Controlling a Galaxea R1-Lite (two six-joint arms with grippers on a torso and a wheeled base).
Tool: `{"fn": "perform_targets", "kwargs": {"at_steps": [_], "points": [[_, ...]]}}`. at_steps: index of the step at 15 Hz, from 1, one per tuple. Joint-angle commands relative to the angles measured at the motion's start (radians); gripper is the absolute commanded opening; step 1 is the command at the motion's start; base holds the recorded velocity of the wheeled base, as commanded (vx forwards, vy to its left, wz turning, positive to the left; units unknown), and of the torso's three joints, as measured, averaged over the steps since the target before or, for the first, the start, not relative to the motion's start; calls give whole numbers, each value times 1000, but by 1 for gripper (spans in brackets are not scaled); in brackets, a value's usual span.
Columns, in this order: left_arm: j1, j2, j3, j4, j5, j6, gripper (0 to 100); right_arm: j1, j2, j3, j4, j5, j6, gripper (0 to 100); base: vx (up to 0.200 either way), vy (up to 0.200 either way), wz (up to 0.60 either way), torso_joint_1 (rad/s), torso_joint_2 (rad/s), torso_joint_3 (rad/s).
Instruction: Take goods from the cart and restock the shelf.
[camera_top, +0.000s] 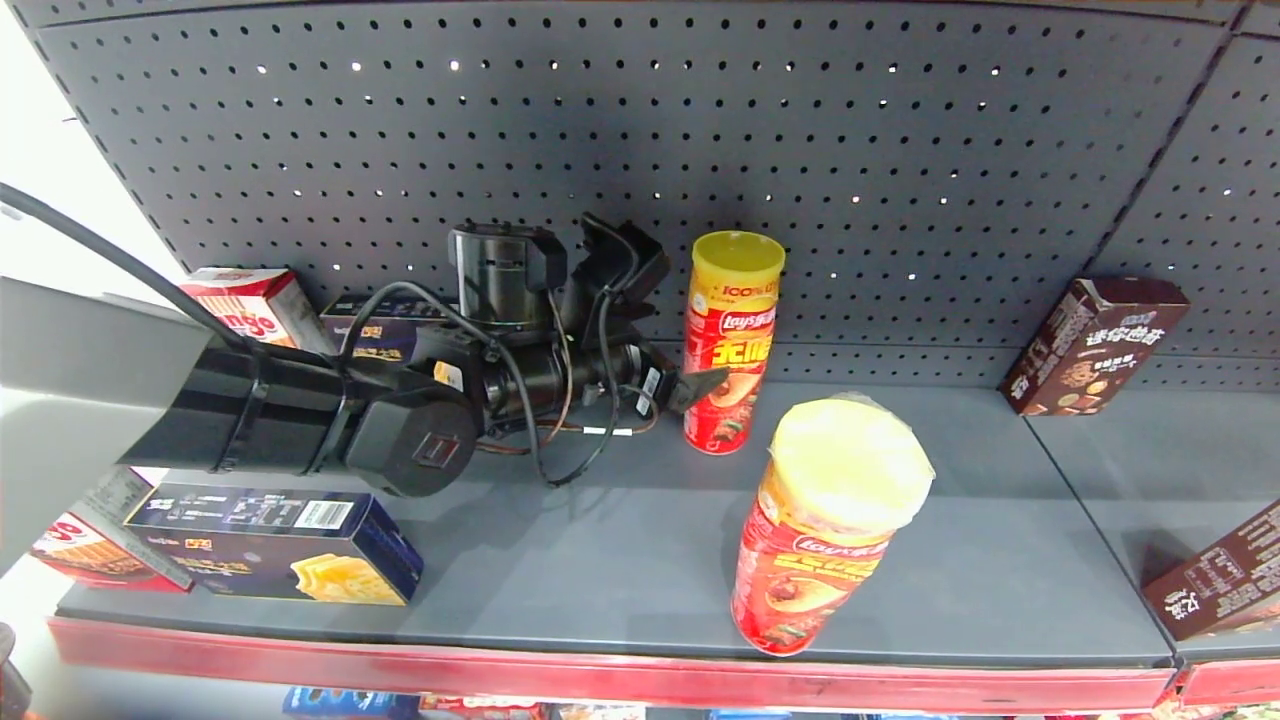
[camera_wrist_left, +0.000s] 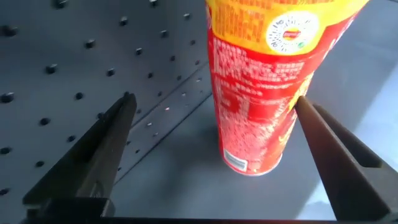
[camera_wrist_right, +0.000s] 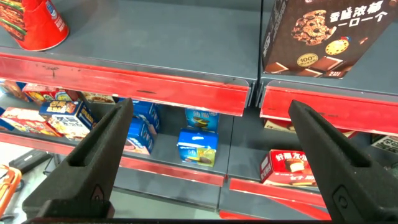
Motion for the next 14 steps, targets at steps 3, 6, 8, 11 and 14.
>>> {"fn": "perform_targets", "kwargs": {"at_steps": [3,6,8,11,14], "points": [[16,-1,1,0,23,1,100,1,1,0,-1,1,0,100,0,0,0,0,0,0],[17,-4,24,-2,27,1,100,1,1,0,-1,1,0,100,0,0,0,0,0,0],[23,-6,33,-3,31,1,100,1,1,0,-1,1,0,100,0,0,0,0,0,0],[27,-7,36,-3,51,1,100,1,1,0,-1,1,0,100,0,0,0,0,0,0],[27,-45,81,-11,108,7,100,1,1,0,-1,1,0,100,0,0,0,0,0,0]]}}
